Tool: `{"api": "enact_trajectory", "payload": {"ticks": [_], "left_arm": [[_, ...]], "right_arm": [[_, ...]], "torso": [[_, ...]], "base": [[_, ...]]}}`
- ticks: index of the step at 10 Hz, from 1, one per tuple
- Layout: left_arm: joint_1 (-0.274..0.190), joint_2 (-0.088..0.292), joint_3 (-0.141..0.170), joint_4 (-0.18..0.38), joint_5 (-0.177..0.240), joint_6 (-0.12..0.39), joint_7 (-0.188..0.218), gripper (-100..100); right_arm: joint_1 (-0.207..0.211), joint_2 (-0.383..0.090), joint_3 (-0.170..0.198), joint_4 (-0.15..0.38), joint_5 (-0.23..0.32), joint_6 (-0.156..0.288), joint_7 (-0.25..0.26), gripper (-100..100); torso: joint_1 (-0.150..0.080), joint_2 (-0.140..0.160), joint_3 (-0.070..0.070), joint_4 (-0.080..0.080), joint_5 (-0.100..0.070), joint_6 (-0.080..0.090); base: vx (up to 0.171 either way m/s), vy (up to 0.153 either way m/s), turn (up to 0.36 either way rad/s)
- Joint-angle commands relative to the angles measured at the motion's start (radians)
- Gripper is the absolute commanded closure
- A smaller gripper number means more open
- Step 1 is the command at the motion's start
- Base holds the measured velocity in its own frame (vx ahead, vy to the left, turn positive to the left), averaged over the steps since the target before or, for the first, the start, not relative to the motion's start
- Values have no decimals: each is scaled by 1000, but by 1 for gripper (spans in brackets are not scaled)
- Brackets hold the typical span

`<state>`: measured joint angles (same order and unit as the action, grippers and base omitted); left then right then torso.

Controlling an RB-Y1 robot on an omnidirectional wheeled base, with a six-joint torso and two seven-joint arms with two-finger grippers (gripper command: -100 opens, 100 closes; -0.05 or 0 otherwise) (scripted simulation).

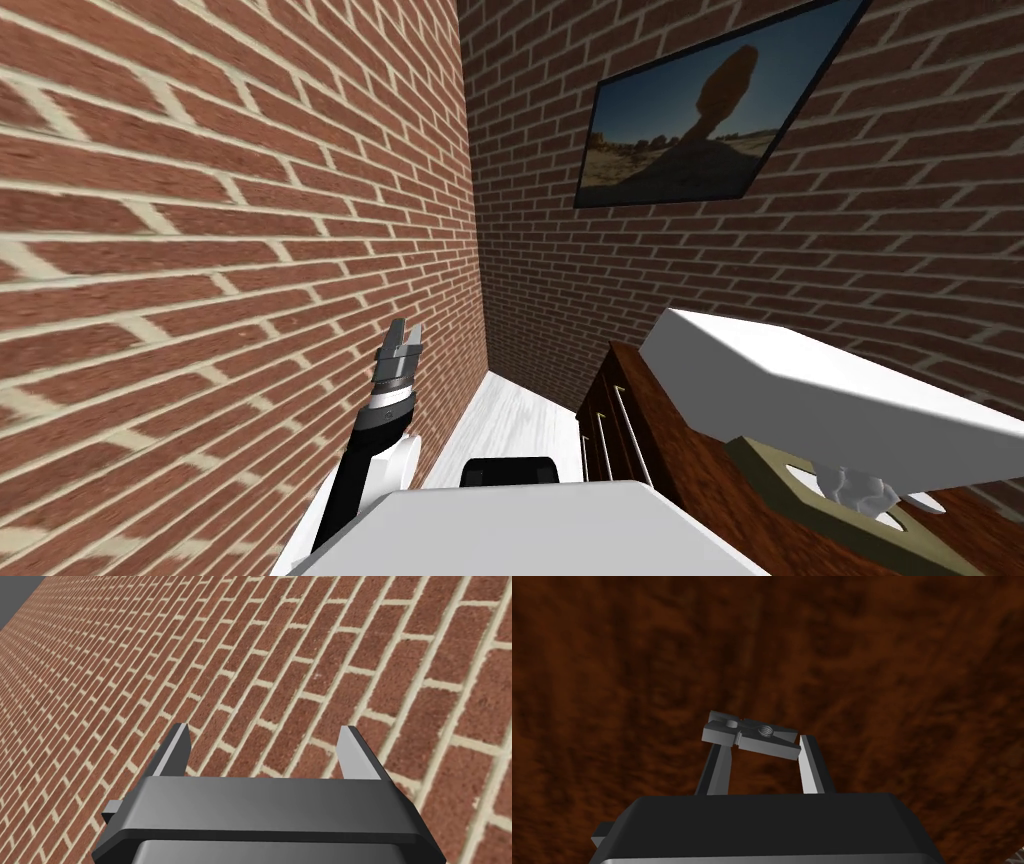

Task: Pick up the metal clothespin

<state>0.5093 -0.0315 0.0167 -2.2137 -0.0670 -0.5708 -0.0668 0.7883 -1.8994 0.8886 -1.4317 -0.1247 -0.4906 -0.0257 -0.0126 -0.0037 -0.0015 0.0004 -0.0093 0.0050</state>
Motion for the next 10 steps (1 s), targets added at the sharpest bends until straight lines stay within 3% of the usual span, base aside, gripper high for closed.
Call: {"api": "enact_trajectory", "payload": {"ticks": [1,3,7,8,10], "left_arm": [[0,0,0,0,0,0,0,0],[0,0,0,0,0,0,0,0],[0,0,0,0,0,0,0,0],[0,0,0,0,0,0,0,0],[0,0,0,0,0,0,0,0]], "right_arm": [[0,-8,-5,4,14,-9,37,100],[-2,-16,-11,8,26,-16,67,100],[-7,-46,-33,25,74,-43,188,100],[-7,-46,-33,25,74,-43,189,100],[-10,-62,-44,33,97,-57,248,100]], "torso": [[0,0,0,0,0,0],[0,-11,-6,-2,0,-1],[0,-13,-8,-3,0,-1],[1,-14,-8,-3,0,-1],[-1,-8,-5,-2,0,0]], "base": [[181,-19,-358],[245,-18,-326],[242,-8,-427],[183,15,-253],[175,15,-427]]}}
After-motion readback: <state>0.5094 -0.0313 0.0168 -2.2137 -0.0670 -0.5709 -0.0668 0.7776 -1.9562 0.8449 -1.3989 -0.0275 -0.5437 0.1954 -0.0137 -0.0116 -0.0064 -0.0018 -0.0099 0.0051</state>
